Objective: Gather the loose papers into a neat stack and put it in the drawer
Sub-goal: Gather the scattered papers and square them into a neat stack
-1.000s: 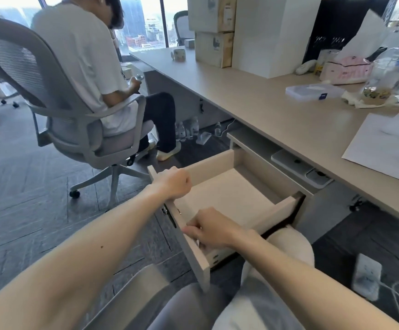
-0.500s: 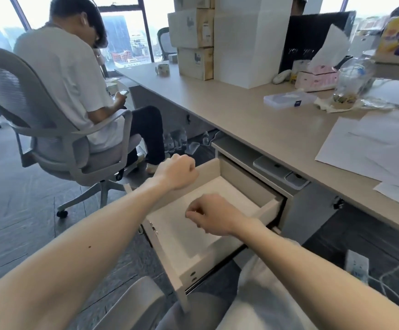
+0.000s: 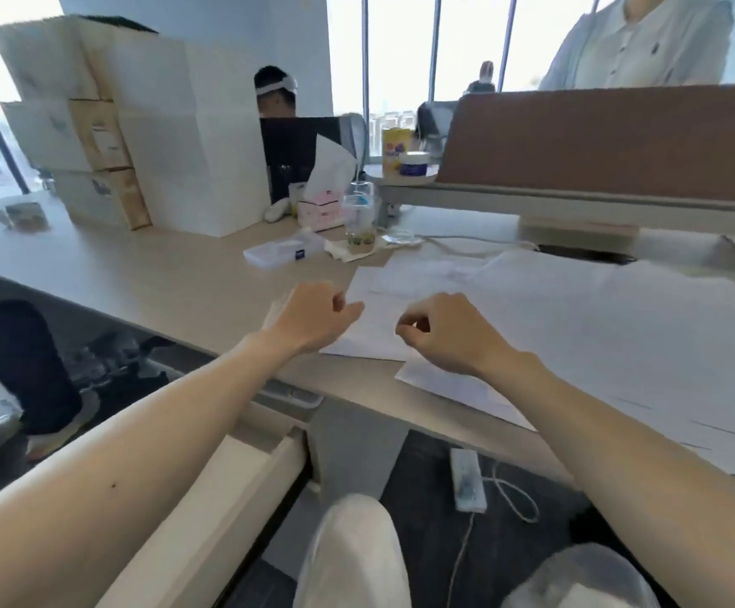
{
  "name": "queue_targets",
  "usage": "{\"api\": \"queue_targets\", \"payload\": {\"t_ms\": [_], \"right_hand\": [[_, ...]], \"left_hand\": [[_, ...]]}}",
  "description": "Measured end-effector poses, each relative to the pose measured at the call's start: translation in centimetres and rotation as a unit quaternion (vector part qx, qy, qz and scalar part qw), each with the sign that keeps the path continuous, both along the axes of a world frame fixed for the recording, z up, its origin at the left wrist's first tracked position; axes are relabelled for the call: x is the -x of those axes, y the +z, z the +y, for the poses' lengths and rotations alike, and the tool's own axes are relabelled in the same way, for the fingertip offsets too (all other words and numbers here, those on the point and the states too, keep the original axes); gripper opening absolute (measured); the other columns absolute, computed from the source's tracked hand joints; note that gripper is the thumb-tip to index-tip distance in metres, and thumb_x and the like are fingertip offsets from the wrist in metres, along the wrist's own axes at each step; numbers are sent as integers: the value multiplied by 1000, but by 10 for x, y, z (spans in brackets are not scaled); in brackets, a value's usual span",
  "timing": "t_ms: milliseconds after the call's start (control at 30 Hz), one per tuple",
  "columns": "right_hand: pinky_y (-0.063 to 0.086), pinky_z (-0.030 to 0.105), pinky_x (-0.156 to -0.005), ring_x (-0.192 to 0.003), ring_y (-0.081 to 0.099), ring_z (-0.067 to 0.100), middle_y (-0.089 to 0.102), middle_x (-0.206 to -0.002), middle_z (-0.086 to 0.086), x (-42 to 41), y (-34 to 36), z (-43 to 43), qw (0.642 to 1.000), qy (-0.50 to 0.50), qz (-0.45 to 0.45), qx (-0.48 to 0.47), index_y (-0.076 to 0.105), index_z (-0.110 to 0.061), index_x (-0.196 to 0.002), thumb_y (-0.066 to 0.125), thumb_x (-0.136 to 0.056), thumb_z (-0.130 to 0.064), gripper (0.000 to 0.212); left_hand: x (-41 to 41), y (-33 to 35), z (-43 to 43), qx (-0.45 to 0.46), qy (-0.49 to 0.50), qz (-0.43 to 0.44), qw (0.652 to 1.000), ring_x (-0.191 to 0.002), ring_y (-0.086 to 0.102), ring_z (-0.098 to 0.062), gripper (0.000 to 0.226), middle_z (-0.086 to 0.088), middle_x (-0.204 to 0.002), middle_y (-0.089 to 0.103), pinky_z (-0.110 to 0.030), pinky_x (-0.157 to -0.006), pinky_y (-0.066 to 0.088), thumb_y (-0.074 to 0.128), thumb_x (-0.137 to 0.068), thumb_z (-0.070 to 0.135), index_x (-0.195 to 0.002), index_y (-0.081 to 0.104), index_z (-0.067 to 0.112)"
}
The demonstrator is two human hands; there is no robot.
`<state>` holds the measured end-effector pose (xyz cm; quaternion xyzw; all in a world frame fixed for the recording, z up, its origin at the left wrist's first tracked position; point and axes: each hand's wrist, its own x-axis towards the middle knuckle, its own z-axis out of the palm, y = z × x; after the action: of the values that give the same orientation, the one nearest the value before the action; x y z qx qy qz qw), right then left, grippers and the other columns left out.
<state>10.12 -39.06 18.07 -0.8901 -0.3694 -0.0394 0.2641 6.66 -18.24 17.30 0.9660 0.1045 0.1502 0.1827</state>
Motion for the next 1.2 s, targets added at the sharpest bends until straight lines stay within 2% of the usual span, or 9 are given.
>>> {"api": "queue_targets", "payload": {"t_ms": [100, 233, 400, 500, 633, 700, 833, 933, 1200], "right_hand": [[54, 36, -78, -85, 66, 19, 74, -95, 0, -38, -2, -57, 996, -84, 8, 36, 75, -18, -95, 56, -91, -25, 21], [47, 37, -94, -113, 58, 23, 61, -129, 2, -75, -9, -130, 977, -177, 39, 110, 65, -20, -123, 61, -90, -44, 41], [42, 46, -104, -130, 45, 31, 42, -147, 7, -113, -20, -194, 951, -239, 85, 174, 48, -27, -141, 63, -76, -68, 79], [40, 47, -105, -132, 43, 33, 37, -149, 9, -129, -27, -218, 940, -250, 102, 208, 39, -30, -146, 61, -71, -76, 91], [38, 44, -107, -134, 41, 31, 36, -151, 9, -134, -28, -246, 934, -265, 109, 212, 37, -27, -148, 61, -71, -77, 95], [36, 43, -109, -136, 39, 30, 36, -151, 9, -132, -24, -257, 929, -272, 110, 226, 36, -26, -148, 61, -71, -76, 96], [33, 38, -109, -137, 38, 27, 37, -152, 6, -132, -19, -268, 923, -270, 122, 245, 35, -24, -148, 63, -73, -73, 94], [29, 34, -110, -140, 35, 24, 35, -155, 1, -137, -16, -272, 924, -266, 113, 249, 34, -22, -149, 65, -76, -68, 92], [33, 36, -109, -137, 39, 22, 40, -152, -2, -179, -8, -282, 924, -252, 119, 261, 34, -23, -149, 72, -66, -70, 103]], "left_hand": [[-41, 0, -35, 16, -54, 66, 996, -92, 59, -20, 44, 5, -98, 63, -38, -81, 48, 53, -84, 64, -92, 61, 21], [-89, -8, -74, -6, -72, 161, 984, -121, 50, -26, 85, -2, -136, 52, -42, -99, 42, 57, -70, 80, -131, 49, 21], [-132, -11, -95, -58, 11, 253, 966, -132, 39, -35, 134, -13, -144, 41, -52, -107, 36, 61, -36, 92, -143, 34, 17], [-151, -10, -96, -54, 30, 283, 957, -124, 47, -32, 149, -9, -139, 49, -51, -106, 37, 57, -15, 97, -137, 41, 14], [-146, 1, -99, 0, 12, 270, 963, -102, 48, -23, 99, -6, -134, 53, -31, -88, 40, 79, -60, 67, -133, 48, 7], [-145, 1, -94, 38, -7, 252, 967, -101, 45, -21, 90, -7, -139, 48, -29, -82, 40, 83, -70, 47, -140, 43, 6], [-138, 3, -85, 151, -23, 240, 959, -111, 51, -25, 77, -7, -142, 45, -30, -91, 45, 80, -78, 26, -144, 42, 16], [-134, 5, -80, 276, -35, 274, 921, -105, 65, -31, 57, -5, -116, 65, -44, -98, 51, 69, -88, 7, -137, 50, 28], [-163, 9, -91, 246, -57, 254, 934, -88, 64, -20, 37, -3, -108, 75, -29, -64, 45, 61, -93, 16, -117, 58, 44]]}}
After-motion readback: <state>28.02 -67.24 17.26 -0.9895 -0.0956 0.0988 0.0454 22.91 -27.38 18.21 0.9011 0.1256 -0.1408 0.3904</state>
